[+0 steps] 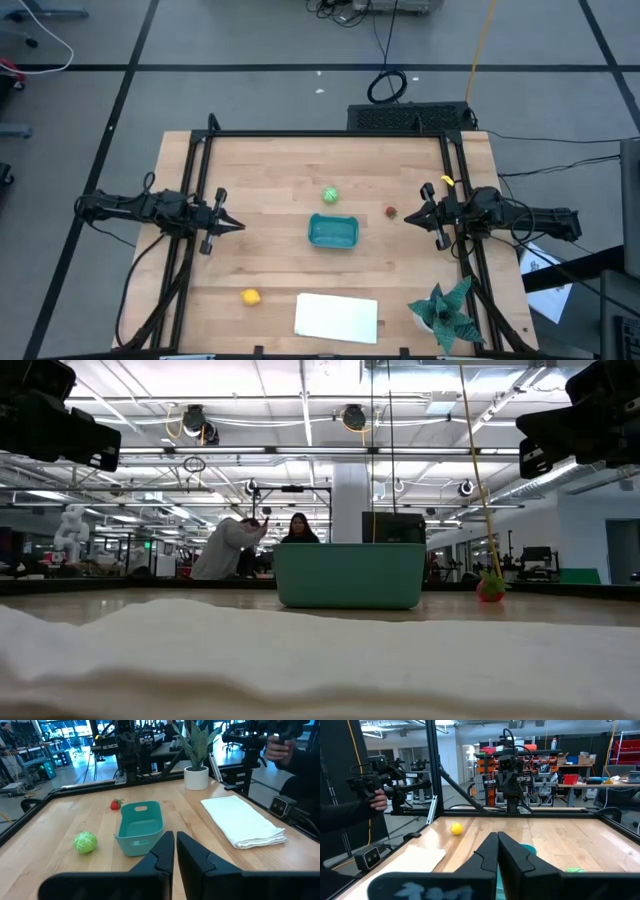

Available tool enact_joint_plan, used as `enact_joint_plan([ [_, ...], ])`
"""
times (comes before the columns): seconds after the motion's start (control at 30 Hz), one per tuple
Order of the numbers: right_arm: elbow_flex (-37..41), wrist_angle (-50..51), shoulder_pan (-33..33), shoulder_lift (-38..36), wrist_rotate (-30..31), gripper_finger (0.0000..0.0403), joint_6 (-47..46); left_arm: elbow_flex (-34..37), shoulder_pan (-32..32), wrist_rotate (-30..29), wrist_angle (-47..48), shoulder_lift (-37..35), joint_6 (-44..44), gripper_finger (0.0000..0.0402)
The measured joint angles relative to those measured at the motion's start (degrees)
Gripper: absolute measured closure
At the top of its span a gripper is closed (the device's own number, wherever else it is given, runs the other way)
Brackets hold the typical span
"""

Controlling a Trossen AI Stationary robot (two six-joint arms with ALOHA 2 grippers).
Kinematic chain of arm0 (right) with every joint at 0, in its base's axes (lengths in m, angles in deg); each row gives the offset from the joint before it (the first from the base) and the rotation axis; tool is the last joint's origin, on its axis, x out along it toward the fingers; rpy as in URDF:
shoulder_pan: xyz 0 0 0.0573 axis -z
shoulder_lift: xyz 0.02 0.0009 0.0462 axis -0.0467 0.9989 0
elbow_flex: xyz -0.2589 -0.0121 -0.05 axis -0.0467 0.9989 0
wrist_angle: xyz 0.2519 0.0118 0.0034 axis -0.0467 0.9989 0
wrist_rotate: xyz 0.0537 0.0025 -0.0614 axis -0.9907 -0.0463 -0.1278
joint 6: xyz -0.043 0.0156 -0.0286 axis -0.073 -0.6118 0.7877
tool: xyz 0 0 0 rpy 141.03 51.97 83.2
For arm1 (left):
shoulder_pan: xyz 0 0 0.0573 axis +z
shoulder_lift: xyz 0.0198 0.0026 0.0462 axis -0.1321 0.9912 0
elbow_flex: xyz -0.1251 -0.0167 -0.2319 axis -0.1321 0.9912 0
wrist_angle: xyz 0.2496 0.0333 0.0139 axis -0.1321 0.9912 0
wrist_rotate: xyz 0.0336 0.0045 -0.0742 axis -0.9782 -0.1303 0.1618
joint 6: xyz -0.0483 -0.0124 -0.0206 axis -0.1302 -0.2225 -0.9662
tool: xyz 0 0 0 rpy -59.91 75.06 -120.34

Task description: Pick and placing Produce into tupperware

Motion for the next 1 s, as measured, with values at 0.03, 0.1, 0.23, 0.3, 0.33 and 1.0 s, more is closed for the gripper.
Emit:
enact_joint_plan([
  [0.03,0.01,0.0,0.01,-0.01,0.0,0.0403,-0.02,-0.01,0.01,-0.01,-0.04,0.0,-0.12,0.0376],
  [0.1,0.02,0.0,0.02,0.0,0.02,0.0403,-0.02,0.0,0.01,0.0,-0.37,0.01,-0.22,0.0376],
  [0.23,0.01,-0.04,0.01,0.0,0.01,0.0403,-0.01,0.01,-0.01,0.02,-1.88,0.02,-3.32,0.0376],
  [0.3,0.01,-0.04,0.0,0.0,0.01,0.0403,-0.02,-0.02,0.02,0.02,-2.59,0.02,-5.04,0.0376],
  [0.33,0.0,-0.04,0.01,-0.01,0.0,0.0403,0.01,-0.01,0.01,0.0,-3.01,0.0,-5.74,0.0376],
  [1.0,0.0,-0.04,0.0,-0.02,0.02,0.0403,3.87,-0.02,-0.03,-2.52,-10.49,0.02,-7.89,0.0376],
])
